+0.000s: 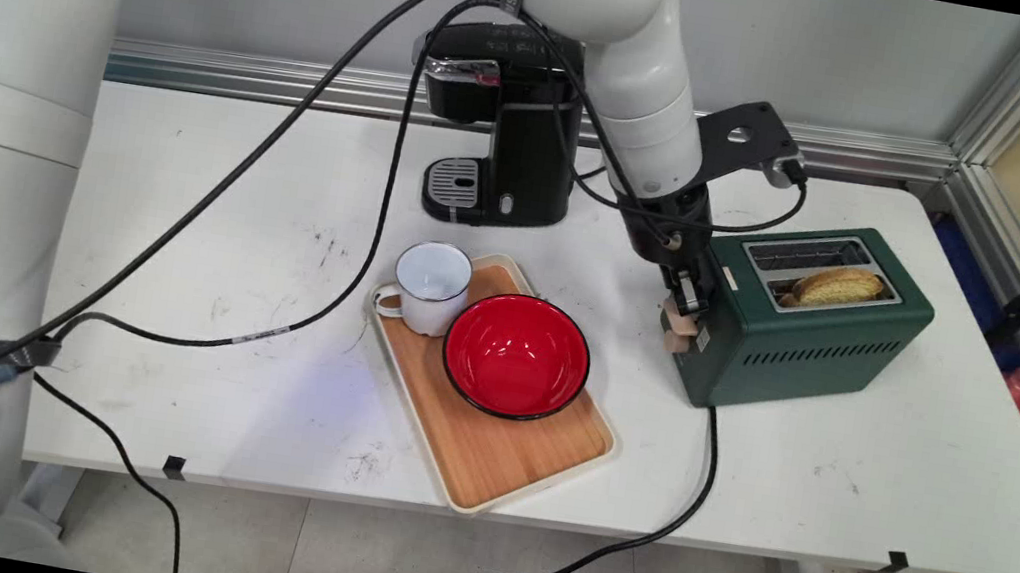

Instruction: Press the toaster switch

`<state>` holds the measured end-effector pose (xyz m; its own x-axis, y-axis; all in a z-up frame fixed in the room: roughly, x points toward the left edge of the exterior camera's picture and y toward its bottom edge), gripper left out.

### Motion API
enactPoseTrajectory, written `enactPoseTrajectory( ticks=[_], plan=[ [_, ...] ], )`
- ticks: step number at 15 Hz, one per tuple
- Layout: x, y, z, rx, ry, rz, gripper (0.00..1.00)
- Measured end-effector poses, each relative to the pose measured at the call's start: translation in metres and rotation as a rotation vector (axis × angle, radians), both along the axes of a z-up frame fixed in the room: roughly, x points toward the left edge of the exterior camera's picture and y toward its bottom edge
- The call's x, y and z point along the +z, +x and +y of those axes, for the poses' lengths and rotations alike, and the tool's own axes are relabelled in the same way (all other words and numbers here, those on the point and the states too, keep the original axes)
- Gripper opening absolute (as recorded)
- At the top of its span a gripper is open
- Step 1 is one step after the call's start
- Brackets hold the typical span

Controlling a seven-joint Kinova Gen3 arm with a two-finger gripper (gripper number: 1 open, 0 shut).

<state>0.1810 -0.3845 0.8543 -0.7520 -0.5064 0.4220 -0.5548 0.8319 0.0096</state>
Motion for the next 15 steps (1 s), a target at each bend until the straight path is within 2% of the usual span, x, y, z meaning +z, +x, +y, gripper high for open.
enactPoseTrajectory(
  ticks=[15],
  plan=[
    [-0.0045, 0.0025, 0.0047, -0.045, -0.042, -0.031, 0.0]
  ],
)
